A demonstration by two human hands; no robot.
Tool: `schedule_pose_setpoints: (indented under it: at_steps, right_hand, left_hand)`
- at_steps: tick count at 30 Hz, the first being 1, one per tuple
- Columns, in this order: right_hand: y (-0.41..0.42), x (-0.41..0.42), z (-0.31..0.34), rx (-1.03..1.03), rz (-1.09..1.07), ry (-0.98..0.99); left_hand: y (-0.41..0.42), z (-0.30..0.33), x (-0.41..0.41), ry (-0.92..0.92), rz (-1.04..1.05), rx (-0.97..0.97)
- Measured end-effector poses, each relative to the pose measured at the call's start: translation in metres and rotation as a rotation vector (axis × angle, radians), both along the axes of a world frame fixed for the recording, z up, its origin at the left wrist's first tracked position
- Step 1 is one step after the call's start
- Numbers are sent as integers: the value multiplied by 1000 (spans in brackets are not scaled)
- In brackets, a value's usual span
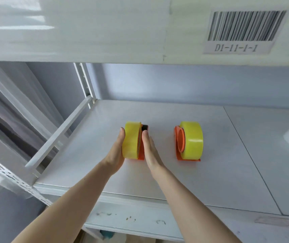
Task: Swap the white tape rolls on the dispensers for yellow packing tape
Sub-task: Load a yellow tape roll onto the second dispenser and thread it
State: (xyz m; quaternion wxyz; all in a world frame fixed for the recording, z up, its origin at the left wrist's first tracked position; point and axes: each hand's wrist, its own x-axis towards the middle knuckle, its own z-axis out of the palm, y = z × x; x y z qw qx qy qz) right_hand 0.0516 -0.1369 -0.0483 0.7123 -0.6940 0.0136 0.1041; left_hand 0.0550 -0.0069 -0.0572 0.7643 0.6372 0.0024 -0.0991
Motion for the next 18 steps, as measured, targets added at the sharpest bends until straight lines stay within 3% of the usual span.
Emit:
schedule_pose_setpoints:
  at_steps: [18]
  right_hand:
    - [-19, 22, -11, 1, -149, 24]
  left_hand:
    - [-54, -10, 23, 58, 22, 8]
